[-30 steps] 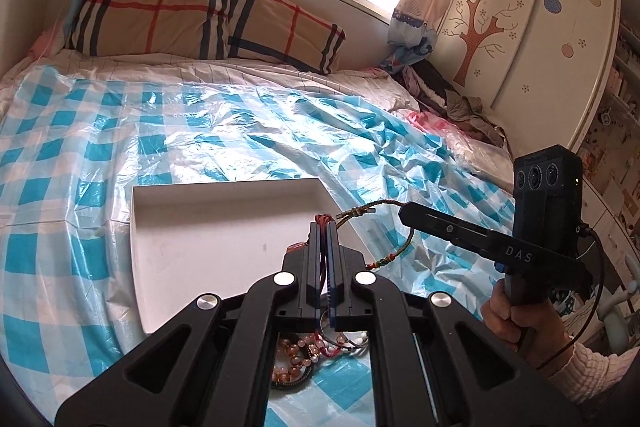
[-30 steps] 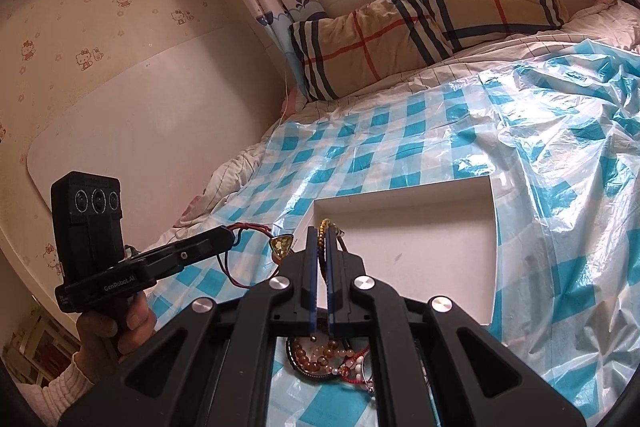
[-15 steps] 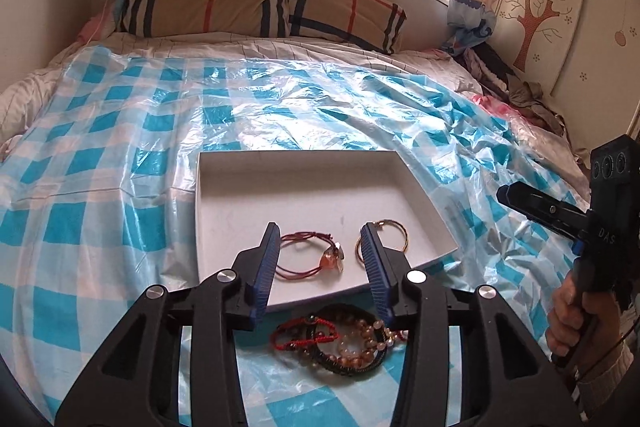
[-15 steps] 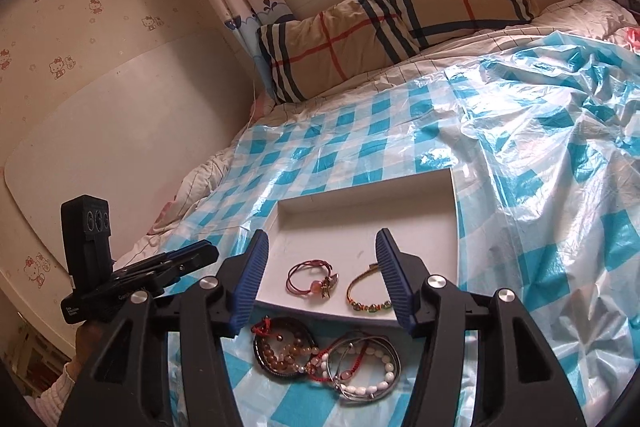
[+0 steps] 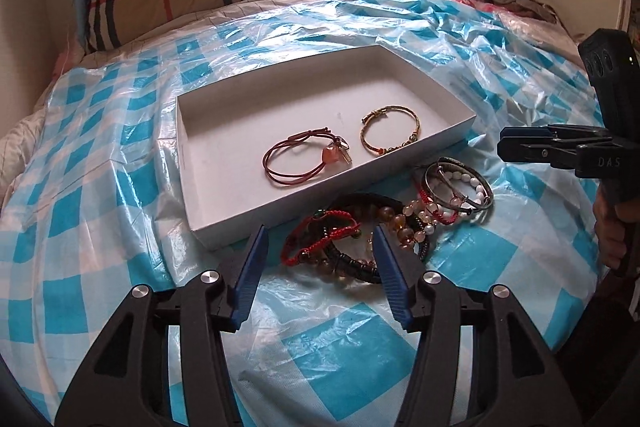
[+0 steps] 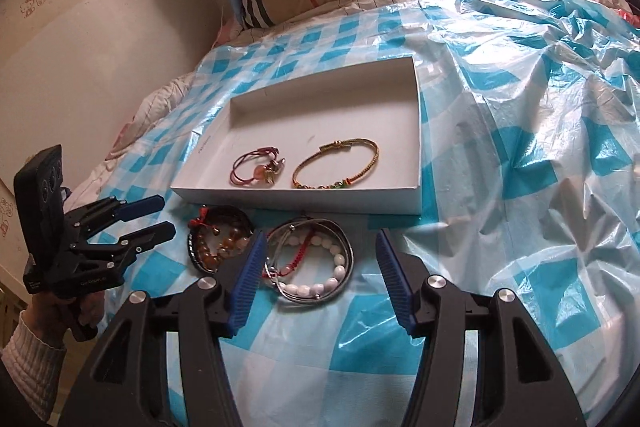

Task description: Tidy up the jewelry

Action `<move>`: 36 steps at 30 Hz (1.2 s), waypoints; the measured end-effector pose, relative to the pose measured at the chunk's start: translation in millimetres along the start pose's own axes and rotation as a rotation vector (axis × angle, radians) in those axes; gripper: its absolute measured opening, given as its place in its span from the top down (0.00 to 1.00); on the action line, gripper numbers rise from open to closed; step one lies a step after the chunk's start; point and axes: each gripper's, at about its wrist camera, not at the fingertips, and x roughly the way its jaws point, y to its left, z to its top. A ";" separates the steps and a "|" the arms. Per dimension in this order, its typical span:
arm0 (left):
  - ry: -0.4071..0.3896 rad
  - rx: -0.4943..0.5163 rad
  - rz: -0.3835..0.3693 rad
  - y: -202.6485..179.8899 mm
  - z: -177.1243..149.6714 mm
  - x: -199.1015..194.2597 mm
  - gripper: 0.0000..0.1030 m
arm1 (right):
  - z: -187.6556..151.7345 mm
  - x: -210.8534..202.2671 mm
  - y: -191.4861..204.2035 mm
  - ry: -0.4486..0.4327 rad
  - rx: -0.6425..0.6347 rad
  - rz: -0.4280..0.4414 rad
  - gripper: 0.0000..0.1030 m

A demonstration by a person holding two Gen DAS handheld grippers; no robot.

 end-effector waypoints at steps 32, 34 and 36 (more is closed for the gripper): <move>-0.062 -0.478 -0.248 34.4 -42.8 2.2 0.93 | -3.4 56.2 25.9 0.159 -0.164 -0.024 0.39; -0.071 -0.470 -0.248 33.2 -40.3 -1.3 0.93 | -4.1 50.8 22.8 0.142 -0.142 -0.014 0.39; -0.080 -0.465 -0.247 33.3 -37.4 -5.4 0.93 | -6.0 42.4 19.5 0.116 -0.119 -0.012 0.39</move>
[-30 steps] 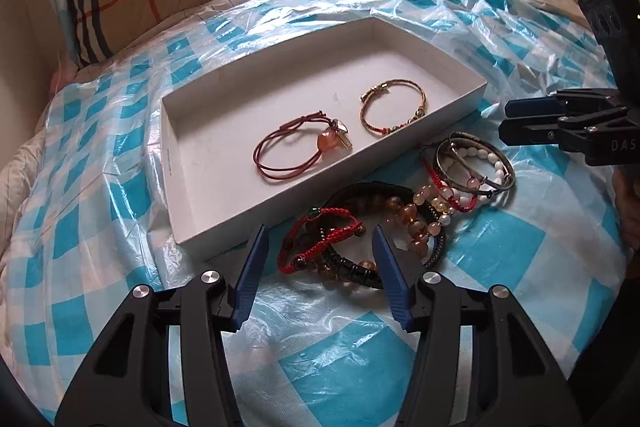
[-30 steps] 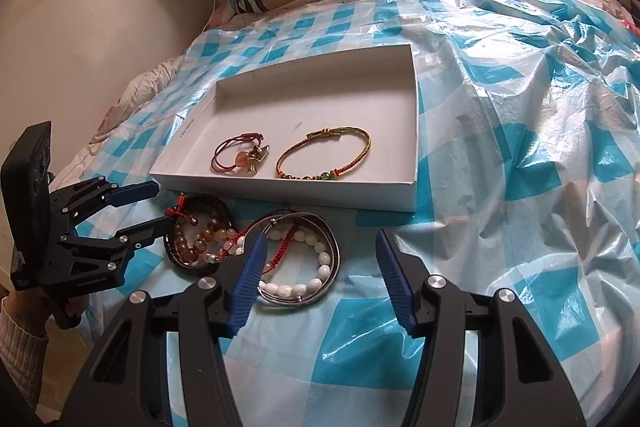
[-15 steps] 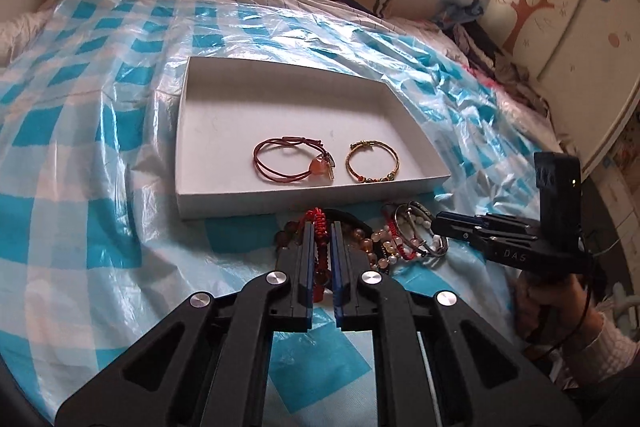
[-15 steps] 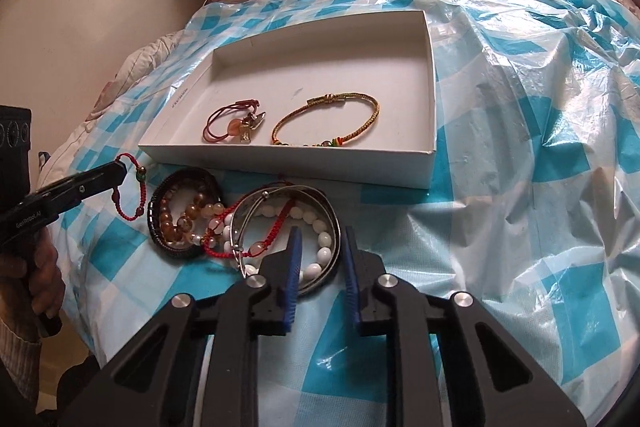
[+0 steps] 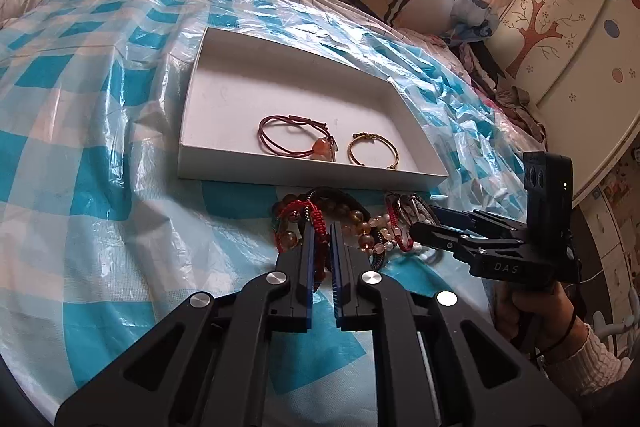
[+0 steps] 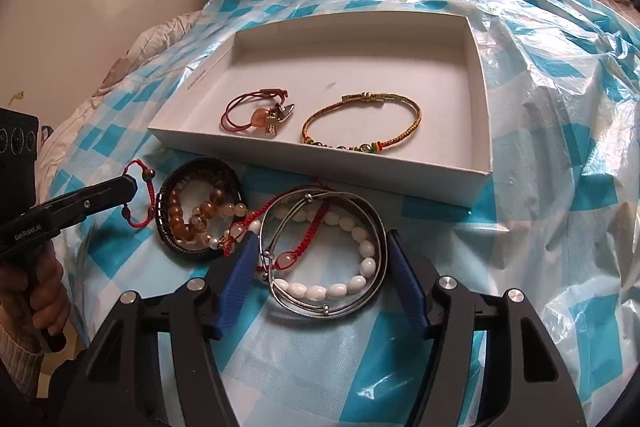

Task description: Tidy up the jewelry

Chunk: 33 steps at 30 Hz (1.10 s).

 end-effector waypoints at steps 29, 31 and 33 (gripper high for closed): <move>-0.020 0.031 -0.023 -14.1 3.6 -17.7 0.93 | -20.7 -20.6 11.1 -0.034 -0.086 -0.084 0.43; -0.022 0.030 -0.025 -13.4 3.8 -18.0 0.93 | -20.7 -28.0 10.2 -0.052 -0.071 -0.061 0.43; -0.026 0.033 -0.026 -13.3 4.6 -19.5 0.93 | -19.9 -38.9 8.1 -0.089 -0.035 0.027 0.43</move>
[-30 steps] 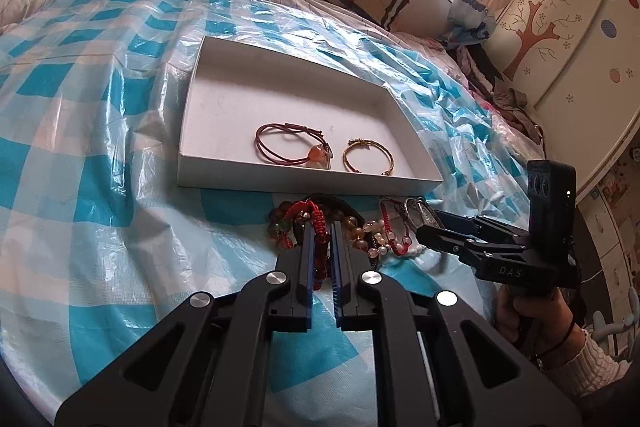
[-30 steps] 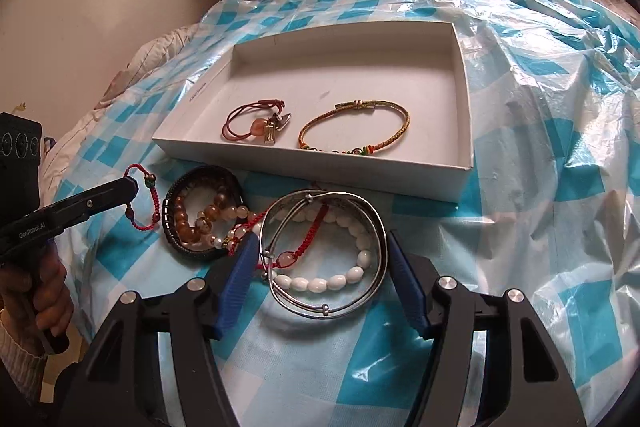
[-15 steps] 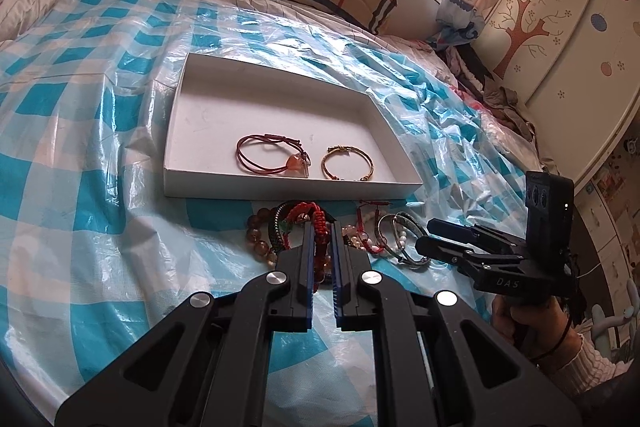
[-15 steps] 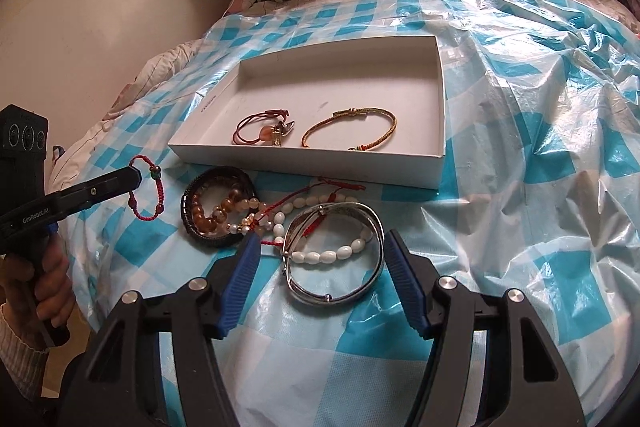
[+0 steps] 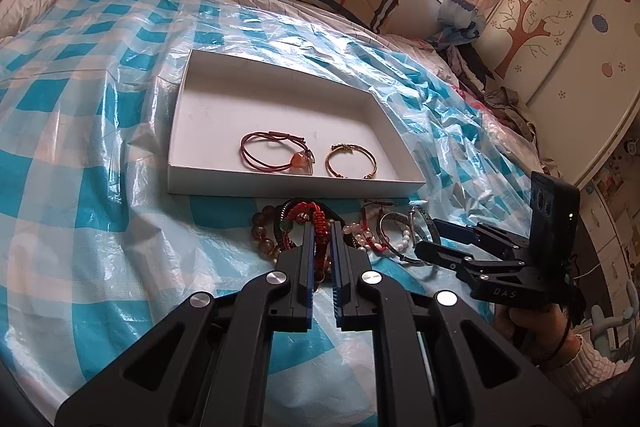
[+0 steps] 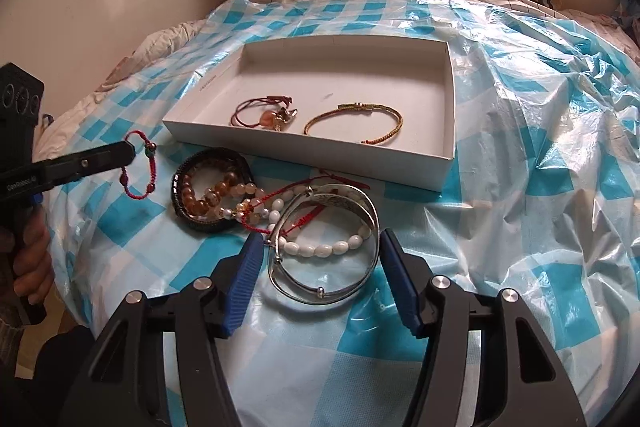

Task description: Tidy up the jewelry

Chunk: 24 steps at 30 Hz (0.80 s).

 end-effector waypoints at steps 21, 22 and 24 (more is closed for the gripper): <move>-0.062 0.076 -0.018 -26.9 28.9 -7.8 0.93 | 36.0 -46.7 8.8 -0.237 0.011 -0.011 0.43; -0.068 0.078 -0.020 -28.1 31.6 -8.1 0.93 | 38.8 -46.8 9.0 -0.242 0.009 -0.012 0.43; -0.080 0.084 -0.023 -30.7 37.9 -8.5 0.93 | 44.8 -46.9 9.2 -0.252 0.004 -0.012 0.43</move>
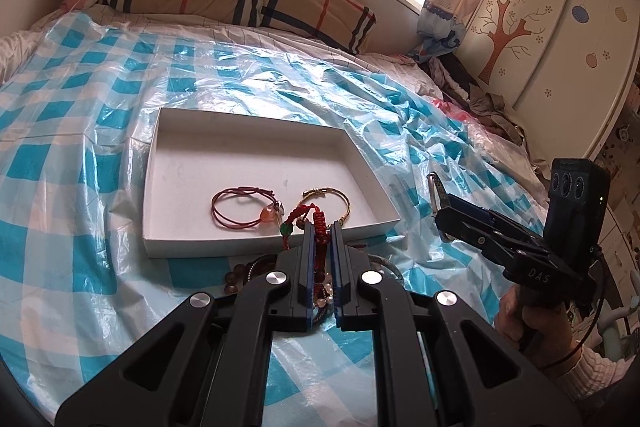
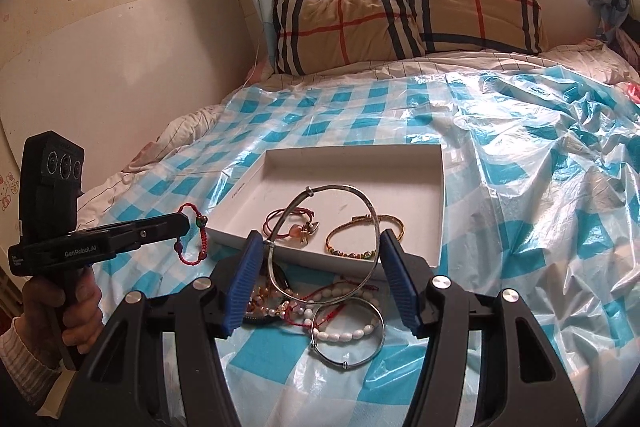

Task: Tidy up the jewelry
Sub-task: 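Lower both bracelets into the white tray and open both tools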

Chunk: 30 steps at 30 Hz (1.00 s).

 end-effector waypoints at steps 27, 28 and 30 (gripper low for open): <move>-0.045 0.069 0.033 -19.1 44.4 38.2 0.93 | 41.3 42.5 -1.8 -0.033 -0.048 -0.008 0.43; -0.030 0.066 0.056 -16.2 46.5 45.2 0.93 | 42.9 49.8 -2.0 -0.016 -0.055 -0.016 0.43; -0.006 0.044 0.131 -6.7 49.7 59.2 0.92 | 45.3 64.2 -5.0 0.017 -0.058 -0.051 0.40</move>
